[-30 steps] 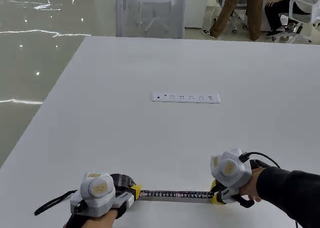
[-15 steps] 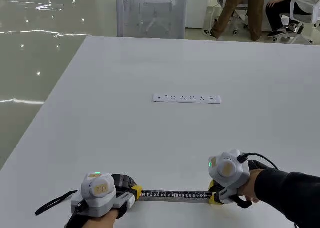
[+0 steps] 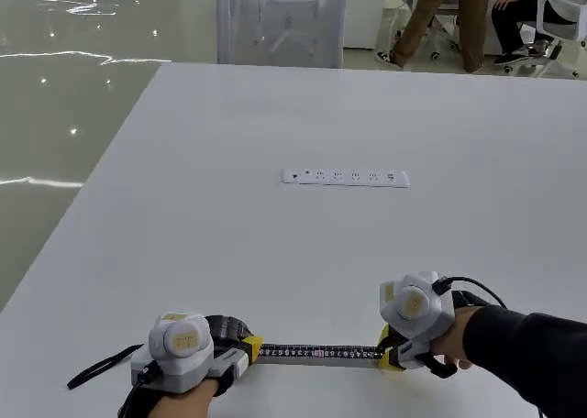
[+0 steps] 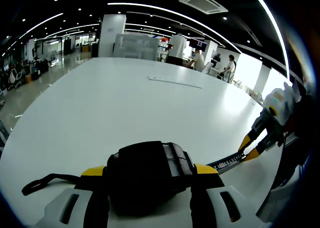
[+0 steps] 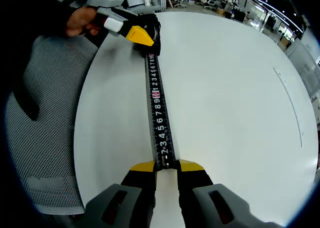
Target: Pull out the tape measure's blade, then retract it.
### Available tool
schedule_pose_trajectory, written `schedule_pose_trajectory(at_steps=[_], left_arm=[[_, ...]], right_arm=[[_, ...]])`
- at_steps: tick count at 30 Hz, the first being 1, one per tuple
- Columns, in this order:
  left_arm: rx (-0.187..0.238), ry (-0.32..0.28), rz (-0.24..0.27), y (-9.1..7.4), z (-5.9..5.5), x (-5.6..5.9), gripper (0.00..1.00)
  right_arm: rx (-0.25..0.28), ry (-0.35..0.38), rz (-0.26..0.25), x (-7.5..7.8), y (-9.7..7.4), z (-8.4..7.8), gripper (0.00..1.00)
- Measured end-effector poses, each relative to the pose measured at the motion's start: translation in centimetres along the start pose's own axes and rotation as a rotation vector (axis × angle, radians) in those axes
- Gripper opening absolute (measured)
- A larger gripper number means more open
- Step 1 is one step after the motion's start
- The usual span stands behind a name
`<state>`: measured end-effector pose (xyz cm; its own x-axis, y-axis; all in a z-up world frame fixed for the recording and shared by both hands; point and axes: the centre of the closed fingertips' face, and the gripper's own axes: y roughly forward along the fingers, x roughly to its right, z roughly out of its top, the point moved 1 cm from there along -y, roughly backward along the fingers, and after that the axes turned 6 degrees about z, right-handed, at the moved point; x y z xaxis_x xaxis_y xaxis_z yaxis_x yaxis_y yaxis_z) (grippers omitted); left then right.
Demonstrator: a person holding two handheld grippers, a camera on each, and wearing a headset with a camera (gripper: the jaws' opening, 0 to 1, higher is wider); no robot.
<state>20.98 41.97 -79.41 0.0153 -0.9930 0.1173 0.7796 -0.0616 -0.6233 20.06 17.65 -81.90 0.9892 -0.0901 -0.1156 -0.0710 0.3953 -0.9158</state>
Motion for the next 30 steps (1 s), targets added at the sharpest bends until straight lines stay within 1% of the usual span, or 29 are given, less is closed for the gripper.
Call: schedule_pose_trajectory(at_steps=[11,24,30], left_arm=[[-0.002,0.000,0.000,0.0,0.0,0.0,0.62],[-0.003,-0.003,-0.003,0.0,0.0,0.0,0.62],[-0.003,-0.005,-0.005,0.0,0.0,0.0,0.62]], right_arm=[[0.004,-0.011,-0.004,0.0,0.3,0.7,0.12],[0.015,-0.027,-0.010,-0.1,0.8,2.0,0.12],[0.025,-0.023,-0.011,-0.2,1.0,2.5,0.12]])
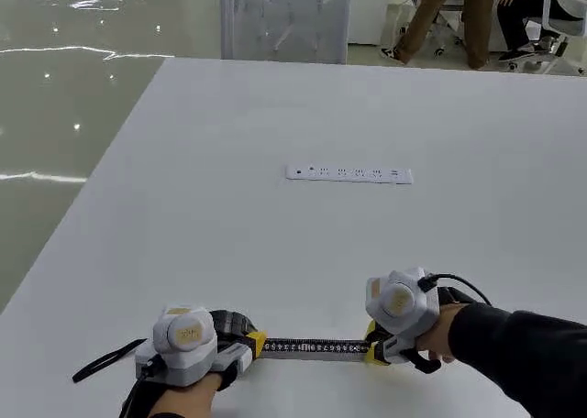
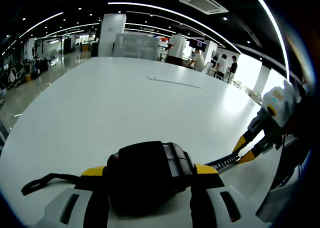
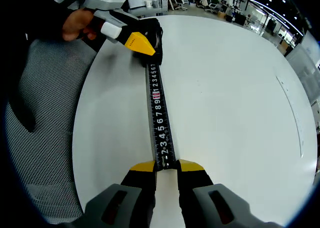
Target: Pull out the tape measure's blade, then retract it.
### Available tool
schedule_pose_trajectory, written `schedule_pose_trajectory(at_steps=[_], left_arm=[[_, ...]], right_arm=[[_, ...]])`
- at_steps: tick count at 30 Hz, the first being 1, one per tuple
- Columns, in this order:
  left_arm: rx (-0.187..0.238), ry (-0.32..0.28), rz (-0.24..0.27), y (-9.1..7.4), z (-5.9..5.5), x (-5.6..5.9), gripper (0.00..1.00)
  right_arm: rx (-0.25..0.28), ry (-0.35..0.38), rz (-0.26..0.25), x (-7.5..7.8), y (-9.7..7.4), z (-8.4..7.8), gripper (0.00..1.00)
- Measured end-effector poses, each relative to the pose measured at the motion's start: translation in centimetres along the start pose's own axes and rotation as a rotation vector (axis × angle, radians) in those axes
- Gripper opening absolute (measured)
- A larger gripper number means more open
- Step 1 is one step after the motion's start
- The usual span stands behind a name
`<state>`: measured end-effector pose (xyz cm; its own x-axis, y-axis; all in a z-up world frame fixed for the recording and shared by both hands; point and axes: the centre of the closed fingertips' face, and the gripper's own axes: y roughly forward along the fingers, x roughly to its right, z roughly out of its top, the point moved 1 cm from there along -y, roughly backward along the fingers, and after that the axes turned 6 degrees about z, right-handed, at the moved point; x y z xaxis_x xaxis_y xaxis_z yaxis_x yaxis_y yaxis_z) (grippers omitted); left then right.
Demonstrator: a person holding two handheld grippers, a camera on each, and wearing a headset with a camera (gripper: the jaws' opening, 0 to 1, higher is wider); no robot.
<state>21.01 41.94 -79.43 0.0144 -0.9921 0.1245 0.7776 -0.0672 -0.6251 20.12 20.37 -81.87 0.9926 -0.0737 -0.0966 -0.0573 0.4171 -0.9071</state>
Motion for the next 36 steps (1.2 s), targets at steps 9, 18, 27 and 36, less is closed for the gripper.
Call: schedule_pose_trajectory(at_steps=[9,18,27,36], left_arm=[[0.000,-0.005,-0.001,-0.1,0.0,0.0,0.62],[-0.001,-0.006,-0.003,0.0,0.0,0.0,0.62],[-0.002,-0.007,-0.005,0.0,0.1,0.0,0.62],[-0.004,-0.011,-0.008,0.0,0.1,0.0,0.62]], right_arm=[[0.008,0.001,0.005,-0.1,0.4,0.8,0.12],[0.017,-0.003,0.005,-0.2,0.7,1.6,0.12],[0.026,-0.009,0.005,-0.3,1.1,2.2,0.12],[0.033,-0.009,0.008,-0.2,1.4,2.9,0.12]])
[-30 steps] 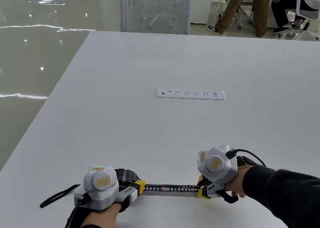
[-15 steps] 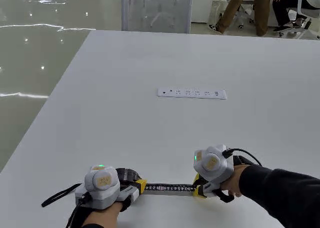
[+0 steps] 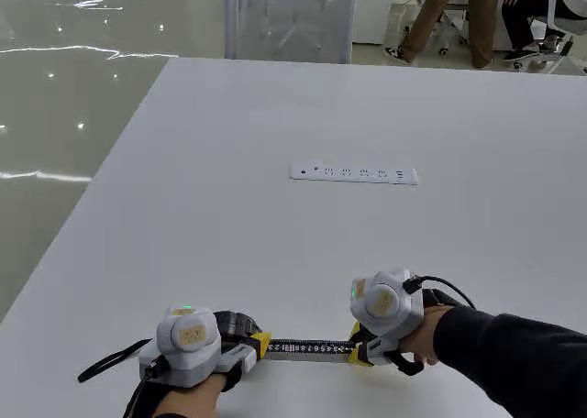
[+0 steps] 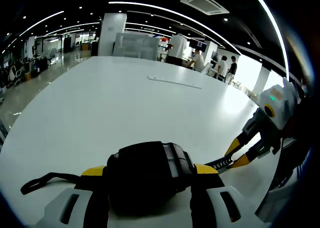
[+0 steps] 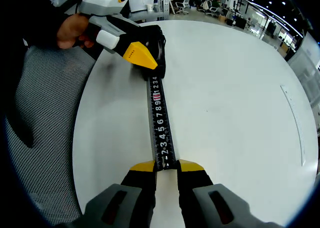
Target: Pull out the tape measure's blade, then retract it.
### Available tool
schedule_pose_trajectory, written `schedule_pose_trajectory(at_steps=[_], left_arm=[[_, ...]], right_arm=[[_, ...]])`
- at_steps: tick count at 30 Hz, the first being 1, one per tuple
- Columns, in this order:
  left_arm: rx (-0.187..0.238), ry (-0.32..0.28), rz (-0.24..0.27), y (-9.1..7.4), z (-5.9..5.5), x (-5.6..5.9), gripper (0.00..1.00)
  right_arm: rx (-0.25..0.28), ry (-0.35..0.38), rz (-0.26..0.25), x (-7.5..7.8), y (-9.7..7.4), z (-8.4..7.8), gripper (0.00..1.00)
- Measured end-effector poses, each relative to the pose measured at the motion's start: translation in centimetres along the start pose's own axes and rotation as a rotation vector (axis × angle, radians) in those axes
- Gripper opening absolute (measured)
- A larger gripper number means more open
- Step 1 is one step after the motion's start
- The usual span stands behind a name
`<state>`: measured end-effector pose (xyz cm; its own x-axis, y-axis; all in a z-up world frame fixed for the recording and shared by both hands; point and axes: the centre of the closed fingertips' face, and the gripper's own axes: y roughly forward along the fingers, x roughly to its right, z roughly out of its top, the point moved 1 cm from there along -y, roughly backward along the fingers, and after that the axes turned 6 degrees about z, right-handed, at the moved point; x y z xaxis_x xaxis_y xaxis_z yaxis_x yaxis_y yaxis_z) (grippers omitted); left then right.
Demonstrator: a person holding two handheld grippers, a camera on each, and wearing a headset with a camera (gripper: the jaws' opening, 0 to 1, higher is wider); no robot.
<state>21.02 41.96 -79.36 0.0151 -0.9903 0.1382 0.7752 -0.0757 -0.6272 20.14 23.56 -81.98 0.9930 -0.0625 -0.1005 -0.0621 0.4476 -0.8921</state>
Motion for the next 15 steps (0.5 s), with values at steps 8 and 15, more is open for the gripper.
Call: schedule_pose_trajectory(at_steps=[8,15], left_arm=[[-0.001,-0.003,-0.003,0.1,0.0,0.0,0.62],[-0.001,-0.016,-0.007,0.1,0.1,-0.2,0.62]], right_arm=[[0.011,-0.001,-0.002,-0.1,0.2,0.6,0.12],[0.015,0.001,0.001,0.0,0.5,1.2,0.12]])
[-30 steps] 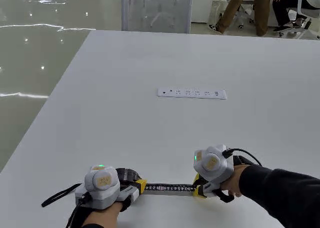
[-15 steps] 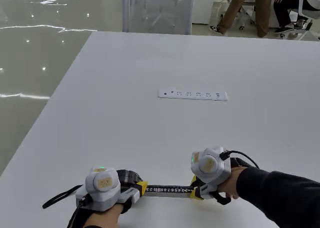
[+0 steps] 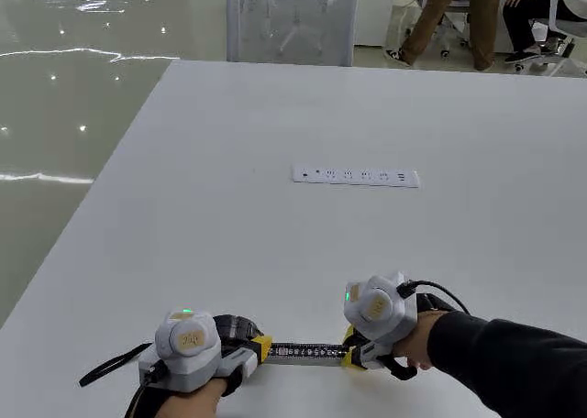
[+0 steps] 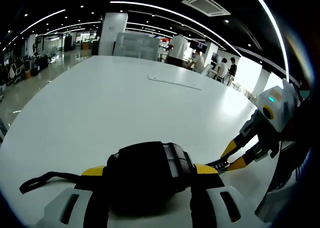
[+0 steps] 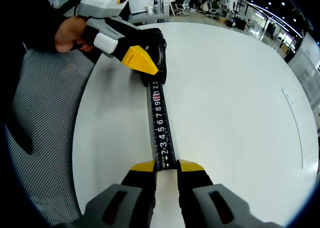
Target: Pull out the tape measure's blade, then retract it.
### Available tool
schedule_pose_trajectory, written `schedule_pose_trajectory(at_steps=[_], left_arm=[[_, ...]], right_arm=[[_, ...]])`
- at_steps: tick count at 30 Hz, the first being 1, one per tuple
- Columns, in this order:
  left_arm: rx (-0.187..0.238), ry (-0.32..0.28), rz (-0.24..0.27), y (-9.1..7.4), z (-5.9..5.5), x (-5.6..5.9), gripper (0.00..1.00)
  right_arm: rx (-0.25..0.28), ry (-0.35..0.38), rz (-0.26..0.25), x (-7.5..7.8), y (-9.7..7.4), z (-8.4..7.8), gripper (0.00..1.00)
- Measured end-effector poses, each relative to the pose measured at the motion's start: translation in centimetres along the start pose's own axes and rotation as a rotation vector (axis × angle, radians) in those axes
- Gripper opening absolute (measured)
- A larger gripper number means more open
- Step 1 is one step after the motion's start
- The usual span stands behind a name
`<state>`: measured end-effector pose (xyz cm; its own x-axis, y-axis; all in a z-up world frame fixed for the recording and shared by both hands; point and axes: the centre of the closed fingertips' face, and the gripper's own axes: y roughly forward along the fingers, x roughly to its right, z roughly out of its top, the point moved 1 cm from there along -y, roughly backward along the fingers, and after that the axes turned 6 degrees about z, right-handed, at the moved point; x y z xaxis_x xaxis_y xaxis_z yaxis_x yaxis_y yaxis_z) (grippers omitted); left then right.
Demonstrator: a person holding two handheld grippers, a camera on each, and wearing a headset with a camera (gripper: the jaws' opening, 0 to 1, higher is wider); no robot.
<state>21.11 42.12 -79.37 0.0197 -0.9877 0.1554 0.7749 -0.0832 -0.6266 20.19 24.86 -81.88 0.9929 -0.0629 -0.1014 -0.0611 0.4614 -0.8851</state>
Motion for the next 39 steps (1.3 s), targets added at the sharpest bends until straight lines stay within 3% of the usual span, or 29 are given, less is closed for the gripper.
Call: schedule_pose_trajectory(at_steps=[39], left_arm=[[-0.008,0.006,-0.025,0.0,0.0,0.0,0.61]], right_arm=[[0.060,-0.022,0.016,-0.4,1.6,3.2,0.12]])
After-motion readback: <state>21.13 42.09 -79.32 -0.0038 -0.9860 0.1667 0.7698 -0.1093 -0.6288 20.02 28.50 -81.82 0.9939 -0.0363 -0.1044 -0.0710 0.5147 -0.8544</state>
